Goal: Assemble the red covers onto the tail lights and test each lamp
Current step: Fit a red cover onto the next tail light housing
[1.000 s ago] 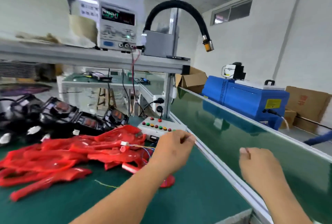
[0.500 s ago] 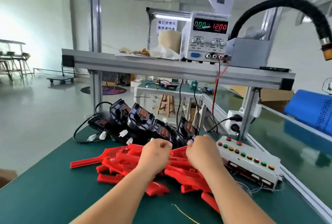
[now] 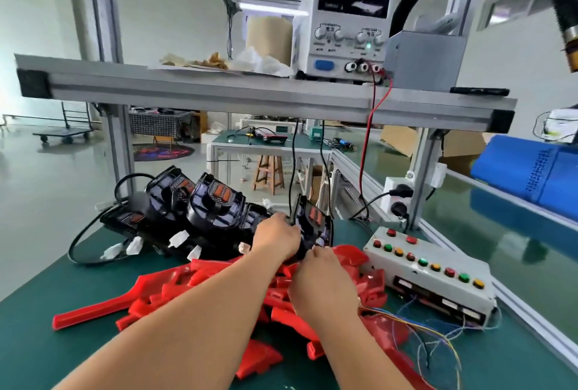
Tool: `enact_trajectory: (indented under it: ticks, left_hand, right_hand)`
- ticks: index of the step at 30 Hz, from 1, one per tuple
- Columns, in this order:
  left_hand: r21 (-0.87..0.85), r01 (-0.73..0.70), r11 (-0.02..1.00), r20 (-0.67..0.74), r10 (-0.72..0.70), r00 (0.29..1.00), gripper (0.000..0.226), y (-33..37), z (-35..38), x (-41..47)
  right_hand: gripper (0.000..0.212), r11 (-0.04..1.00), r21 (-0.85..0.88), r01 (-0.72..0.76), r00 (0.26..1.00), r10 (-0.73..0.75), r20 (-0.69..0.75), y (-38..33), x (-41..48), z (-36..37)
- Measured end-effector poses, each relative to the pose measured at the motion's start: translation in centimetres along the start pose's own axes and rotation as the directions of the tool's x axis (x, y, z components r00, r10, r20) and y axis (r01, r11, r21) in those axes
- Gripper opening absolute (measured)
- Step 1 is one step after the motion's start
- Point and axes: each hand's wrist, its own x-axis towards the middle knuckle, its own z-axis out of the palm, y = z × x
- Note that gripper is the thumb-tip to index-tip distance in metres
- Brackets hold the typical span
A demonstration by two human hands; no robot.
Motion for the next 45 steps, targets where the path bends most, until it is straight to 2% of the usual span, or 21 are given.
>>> enact_trajectory:
  ticks: [5,7,9,11,12,13,15,17,20,23,25,26,30,32,34,36,38,40,42,44,45]
  left_hand:
    - [0.023,0.053,0.998,0.066,-0.054,0.996,0.039,1.2,1.6,1.7]
    - [0.034,0.063,0.997,0.089,-0.066,0.994,0.026,1.5,1.8,1.8]
    - [-0.063,0.124,0.990,0.088,-0.118,0.989,0.014,1.5,1.9,2.3]
    - [-0.192,0.149,0.970,0.093,-0.133,0.987,0.016,1.4,1.8,3.0]
    - [-0.187,0.135,0.973,0.081,-0.121,0.989,0.015,1.5,1.6,3.3]
    - [-0.137,0.115,0.984,0.069,-0.106,0.992,0.015,1.7,1.3,3.2]
    - [-0.010,0.077,0.997,0.056,-0.076,0.996,0.031,2.0,1.3,3.4]
    - [0.138,0.039,0.990,0.098,-0.053,0.994,0.039,2.3,1.6,3.8]
    - [0.325,0.003,0.946,0.154,-0.056,0.986,0.028,2.9,1.8,4.0]
    - [0.349,-0.002,0.937,0.150,-0.054,0.987,0.023,2.8,1.9,4.4]
    - [0.294,0.025,0.955,0.157,-0.074,0.985,0.014,2.8,1.6,4.7]
    - [0.244,0.045,0.969,0.159,-0.085,0.984,0.017,2.8,1.4,4.8]
    - [-0.173,0.144,0.974,0.145,-0.119,0.982,0.024,2.8,0.3,5.4]
    - [-0.371,0.201,0.907,0.179,-0.142,0.974,0.021,3.0,-0.6,5.3]
    - [-0.511,0.224,0.830,0.177,-0.154,0.972,0.013,3.0,-2.2,5.0]
    - [-0.645,0.246,0.723,0.185,-0.165,0.969,0.015,2.8,-3.3,4.3]
    - [-0.728,0.226,0.647,0.175,-0.143,0.974,0.016,1.9,-4.4,3.0]
    - [-0.761,0.165,0.627,0.119,-0.115,0.986,0.011,0.6,-4.9,1.7]
    - [-0.766,0.099,0.635,0.043,-0.103,0.994,0.013,-0.6,-5.0,0.3]
    - [-0.775,0.066,0.628,0.000,-0.105,0.995,0.016,-1.3,-4.8,-1.3]
    - [-0.790,0.059,0.611,-0.009,-0.108,0.994,0.016,-1.4,-4.6,-2.3]
  right_hand:
    - [0.043,1.000,0.019,-0.013,1.000,0.013,-0.003,0.2,0.0,0.1]
    - [0.041,1.000,0.020,-0.003,1.000,0.003,-0.011,0.3,-0.1,0.1]
    - [0.042,1.000,0.015,-0.003,1.000,0.003,-0.008,0.3,0.0,0.2]
    - [0.045,0.999,0.026,-0.022,1.000,0.022,-0.013,0.3,0.0,0.3]
    - [0.046,0.999,0.039,-0.031,0.999,0.031,-0.012,0.3,0.0,0.3]
    - [0.047,0.998,0.050,-0.036,0.999,0.036,-0.008,0.2,0.1,0.4]
    - [0.048,0.997,0.063,-0.036,0.999,0.037,-0.006,0.2,0.1,0.5]
    - [0.049,0.997,0.072,-0.035,0.999,0.036,-0.016,0.2,0.2,0.6]
    - [0.053,0.996,0.079,-0.038,0.999,0.039,-0.020,0.3,0.2,0.8]
    - [0.052,0.996,0.076,-0.040,0.999,0.042,-0.027,0.3,0.2,0.8]
    - [0.047,0.995,0.086,-0.041,0.998,0.045,-0.041,0.3,0.2,0.6]
    - [0.044,0.995,0.094,-0.041,0.997,0.047,-0.054,0.4,0.2,0.5]
    - [0.035,0.994,0.099,-0.037,0.996,0.045,-0.078,0.5,0.1,0.4]
    - [0.035,0.993,0.104,-0.046,0.995,0.054,-0.080,0.6,0.1,0.3]
    - [0.036,0.992,0.114,-0.050,0.995,0.059,-0.075,0.5,0.2,0.2]
    - [0.034,0.989,0.135,-0.055,0.995,0.066,-0.074,0.8,0.3,-0.1]
    - [0.028,0.985,0.168,-0.030,0.993,0.048,-0.108,1.0,0.6,-1.0]
    - [0.021,0.965,0.263,-0.014,0.981,0.064,-0.182,1.3,0.9,-2.4]
    - [0.036,0.866,0.499,-0.036,0.962,0.166,-0.218,1.6,1.3,-4.0]
    - [0.060,0.638,0.768,-0.061,0.954,0.264,-0.144,1.5,1.3,-5.0]
    - [0.069,0.554,0.829,-0.081,0.958,0.273,-0.089,1.2,1.3,-5.1]
